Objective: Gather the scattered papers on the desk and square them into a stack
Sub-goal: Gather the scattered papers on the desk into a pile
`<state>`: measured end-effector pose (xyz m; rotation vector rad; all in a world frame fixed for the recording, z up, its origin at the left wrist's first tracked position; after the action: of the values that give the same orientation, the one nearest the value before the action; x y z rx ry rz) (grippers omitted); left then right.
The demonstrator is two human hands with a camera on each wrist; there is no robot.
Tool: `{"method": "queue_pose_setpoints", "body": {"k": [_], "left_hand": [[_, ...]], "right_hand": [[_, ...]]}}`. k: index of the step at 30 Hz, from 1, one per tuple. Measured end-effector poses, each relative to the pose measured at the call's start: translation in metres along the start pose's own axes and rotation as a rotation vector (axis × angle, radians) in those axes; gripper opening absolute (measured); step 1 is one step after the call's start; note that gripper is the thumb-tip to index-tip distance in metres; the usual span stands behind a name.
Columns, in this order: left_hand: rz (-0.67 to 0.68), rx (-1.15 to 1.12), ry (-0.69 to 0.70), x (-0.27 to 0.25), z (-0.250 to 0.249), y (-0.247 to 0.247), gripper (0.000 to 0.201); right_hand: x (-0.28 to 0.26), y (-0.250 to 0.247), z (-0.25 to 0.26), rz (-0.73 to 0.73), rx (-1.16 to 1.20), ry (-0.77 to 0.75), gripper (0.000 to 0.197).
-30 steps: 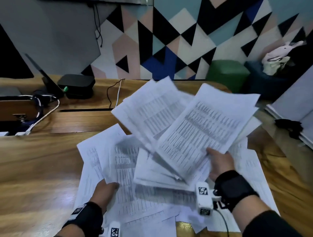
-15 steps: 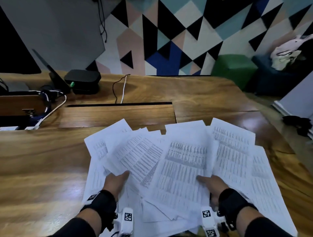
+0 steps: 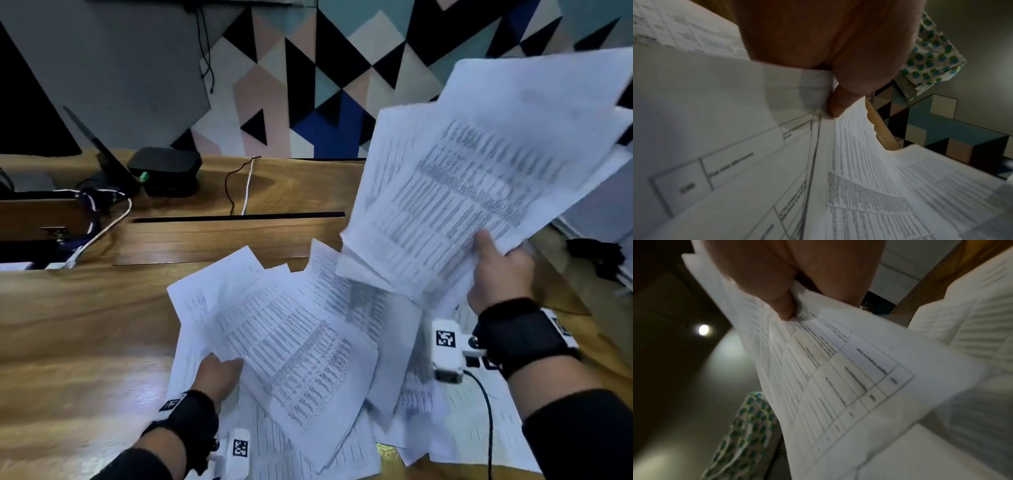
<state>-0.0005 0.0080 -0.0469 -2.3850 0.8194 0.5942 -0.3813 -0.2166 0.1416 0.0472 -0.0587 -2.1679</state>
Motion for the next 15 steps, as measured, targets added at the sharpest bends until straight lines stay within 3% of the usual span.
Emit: {"method": "queue_pose_setpoints", "body": {"k": [3,5,7,10,12,15], "left_hand": [[0.008,0.013,0.006,-0.005,-0.006,-0.003,0.032],[0.000,0.019,0.018,-0.010,-0.010,-0.005,0.018],[-0.011,0.009,0.027,-0.011,-0.011,-0.006,0.019],[0.001,-0.010,0.011,-0.010,-0.011,-0.006,0.029],[0.016,-0.019,0.010,-0.008,-0.011,-0.009,0.037],[0.015,0.006,0.031,-0.004,-0.011,-0.013,0.021]], "right_hand": [[0.001,0.016,-0.008,0.033,0.104,0.135,0.022],[-0.012,0.026,-0.020,0.109,0.068,0.159,0.017],[-0.029,0.031,-0.034,0.199,-0.175,0.059,0.007],[-0.042,0.019,-0.063,0.279,-0.559,-0.073,0.019],[-0.038,0.003,-0.073,0.247,-0.635,-0.073,0.027],[-0.017,-0.011,-0.066,0.131,-0.606,-0.076,0.022]]}}
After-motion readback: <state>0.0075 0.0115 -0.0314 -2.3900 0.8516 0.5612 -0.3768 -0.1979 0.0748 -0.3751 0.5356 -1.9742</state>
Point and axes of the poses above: each hand's wrist, its own x-axis towards the middle knuckle, its own y-axis out of the palm, z = x × y, the point moved 5 cm from there along x, towards the middle knuckle, and after that the axes turned 10 degrees about -z, right-handed, at the moved point
